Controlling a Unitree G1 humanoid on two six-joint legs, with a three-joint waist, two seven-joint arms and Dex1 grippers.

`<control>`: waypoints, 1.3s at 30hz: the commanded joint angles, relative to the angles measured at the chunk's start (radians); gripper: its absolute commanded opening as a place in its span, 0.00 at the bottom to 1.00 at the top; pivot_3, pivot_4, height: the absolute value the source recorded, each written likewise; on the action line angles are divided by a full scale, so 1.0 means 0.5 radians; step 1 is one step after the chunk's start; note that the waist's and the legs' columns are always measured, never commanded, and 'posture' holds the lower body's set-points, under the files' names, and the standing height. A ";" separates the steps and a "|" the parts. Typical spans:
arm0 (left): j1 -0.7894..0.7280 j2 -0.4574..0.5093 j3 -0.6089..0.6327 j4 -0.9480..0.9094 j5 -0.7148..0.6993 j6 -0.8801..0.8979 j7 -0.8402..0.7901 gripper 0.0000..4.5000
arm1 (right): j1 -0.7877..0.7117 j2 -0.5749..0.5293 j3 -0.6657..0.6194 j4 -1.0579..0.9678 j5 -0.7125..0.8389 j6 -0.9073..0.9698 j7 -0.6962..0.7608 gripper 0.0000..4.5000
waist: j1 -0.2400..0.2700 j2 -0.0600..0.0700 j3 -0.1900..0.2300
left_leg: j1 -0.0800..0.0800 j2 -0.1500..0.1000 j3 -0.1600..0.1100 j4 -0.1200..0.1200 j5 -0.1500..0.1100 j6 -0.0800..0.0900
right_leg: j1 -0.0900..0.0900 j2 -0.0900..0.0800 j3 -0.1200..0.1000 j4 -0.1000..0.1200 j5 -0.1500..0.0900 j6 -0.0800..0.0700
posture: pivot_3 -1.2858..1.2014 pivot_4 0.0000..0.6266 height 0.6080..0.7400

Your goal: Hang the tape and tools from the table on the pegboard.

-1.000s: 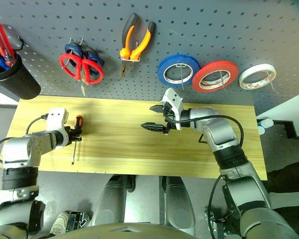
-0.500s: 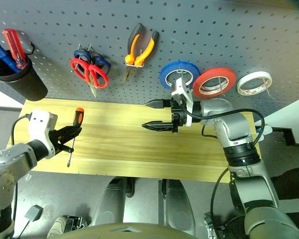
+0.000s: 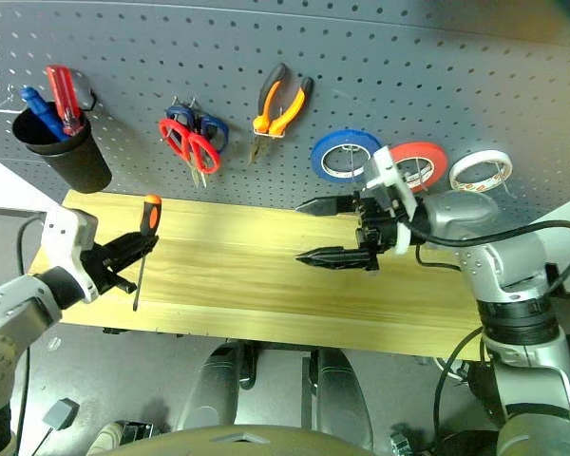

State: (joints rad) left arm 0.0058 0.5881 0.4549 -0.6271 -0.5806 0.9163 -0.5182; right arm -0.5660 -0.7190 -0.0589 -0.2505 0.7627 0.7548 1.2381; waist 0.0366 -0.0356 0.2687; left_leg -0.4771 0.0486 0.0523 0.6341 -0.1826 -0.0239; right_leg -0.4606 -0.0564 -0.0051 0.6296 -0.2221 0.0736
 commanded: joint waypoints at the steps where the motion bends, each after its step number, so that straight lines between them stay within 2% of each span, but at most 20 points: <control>1: -0.098 0.010 0.090 -0.033 -0.080 -0.087 0.026 0.12 | -0.145 0.013 -0.125 -0.039 0.146 0.033 -0.079 1.00 | 0.001 0.000 -0.013 | 0.000 0.000 0.000 0.000 0.002 0.004 | 0.001 0.001 0.000 0.000 0.000 0.000 | 0.54 0.24 0.87; 11: -0.482 0.137 0.113 -0.003 -0.196 -0.176 0.084 0.12 | -0.368 0.125 -0.033 0.171 0.072 -0.080 -0.079 1.00 | 0.002 -0.002 -0.037 | -0.001 0.005 -0.001 0.022 0.003 0.006 | 0.009 0.017 0.000 0.003 0.009 0.003 | 0.55 0.22 0.87; 16: -0.804 0.209 0.120 0.052 -0.263 -0.171 0.205 0.12 | -0.482 0.225 -0.061 0.286 0.120 -0.098 -0.107 1.00 | 0.003 -0.001 -0.037 | -0.001 0.005 -0.001 0.029 0.010 0.013 | 0.013 0.018 0.000 0.003 0.021 0.004 | 0.56 0.21 0.87; 21: -1.033 0.239 0.058 0.245 -0.121 -0.442 0.200 0.12 | -0.583 0.315 -0.108 0.380 0.176 -0.078 -0.164 1.00 | 0.005 0.000 -0.045 | 0.008 0.005 0.000 0.029 0.012 0.014 | 0.023 0.018 0.001 0.001 0.026 0.004 | 0.56 0.21 0.87; 31: -1.217 0.293 -0.081 0.783 0.298 -1.164 0.079 0.12 | -0.577 0.364 -0.108 0.395 0.160 -0.112 -0.218 1.00 | 0.009 0.000 -0.063 | 0.008 0.006 0.003 0.028 0.013 0.014 | 0.022 0.019 0.001 0.001 0.027 0.004 | 0.55 0.20 0.87; 39: -1.362 0.295 -0.115 1.066 0.416 -1.409 0.062 0.12 | -0.546 0.349 -0.114 0.366 0.155 -0.111 -0.238 1.00 | 0.003 0.001 -0.073 | 0.007 0.006 0.005 0.027 0.013 0.014 | 0.021 0.018 0.001 0.001 0.027 0.005 | 0.54 0.21 0.87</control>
State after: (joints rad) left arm -0.6426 0.7174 0.3846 -0.0956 -0.3877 0.2478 -0.4926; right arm -0.8376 -0.5334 -0.0853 -0.0360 0.8296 0.7130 1.1225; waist 0.0383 -0.0353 0.2321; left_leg -0.4735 0.0519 0.0550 0.6478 -0.1760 -0.0168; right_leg -0.4500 -0.0472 -0.0047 0.6303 -0.2084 0.0763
